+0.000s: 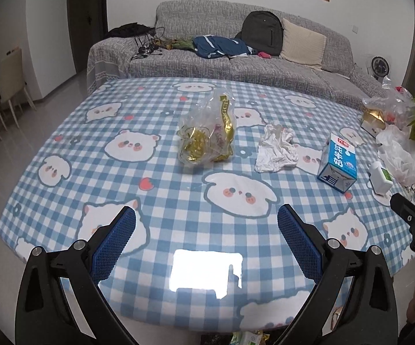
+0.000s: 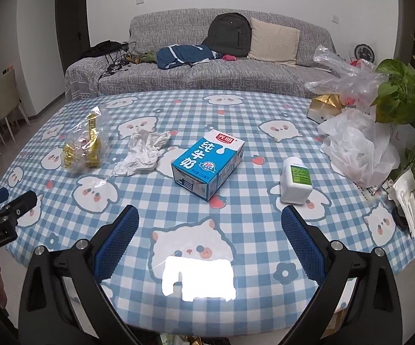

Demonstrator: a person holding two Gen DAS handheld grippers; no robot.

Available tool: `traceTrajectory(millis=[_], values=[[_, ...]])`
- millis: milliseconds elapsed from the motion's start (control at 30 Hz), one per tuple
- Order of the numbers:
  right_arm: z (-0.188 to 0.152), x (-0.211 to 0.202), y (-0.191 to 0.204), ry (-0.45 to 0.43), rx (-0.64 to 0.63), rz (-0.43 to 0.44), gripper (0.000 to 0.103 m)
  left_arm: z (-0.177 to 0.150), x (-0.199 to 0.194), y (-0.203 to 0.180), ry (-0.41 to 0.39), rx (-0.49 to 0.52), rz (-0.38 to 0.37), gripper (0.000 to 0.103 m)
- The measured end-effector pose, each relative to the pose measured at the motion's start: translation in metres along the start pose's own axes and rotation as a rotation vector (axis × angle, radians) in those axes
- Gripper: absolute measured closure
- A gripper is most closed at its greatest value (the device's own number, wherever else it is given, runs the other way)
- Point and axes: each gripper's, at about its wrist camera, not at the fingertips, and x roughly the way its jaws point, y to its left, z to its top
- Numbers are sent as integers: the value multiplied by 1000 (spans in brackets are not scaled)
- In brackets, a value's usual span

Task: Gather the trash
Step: 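Move both grippers back over the table toward the candy bag and milk carton, then grasp the gold candy bag with the left gripper while the right grasps the blue milk carton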

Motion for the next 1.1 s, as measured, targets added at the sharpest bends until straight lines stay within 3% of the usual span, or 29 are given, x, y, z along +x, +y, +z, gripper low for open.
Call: traceTrajectory(millis=[600,1100], values=[[41,103,4,106,97,11,8,71,109,7,56,-23,28,6],[37,157,5,216,155,-1,10,87,158,0,99,-15,40,13]])
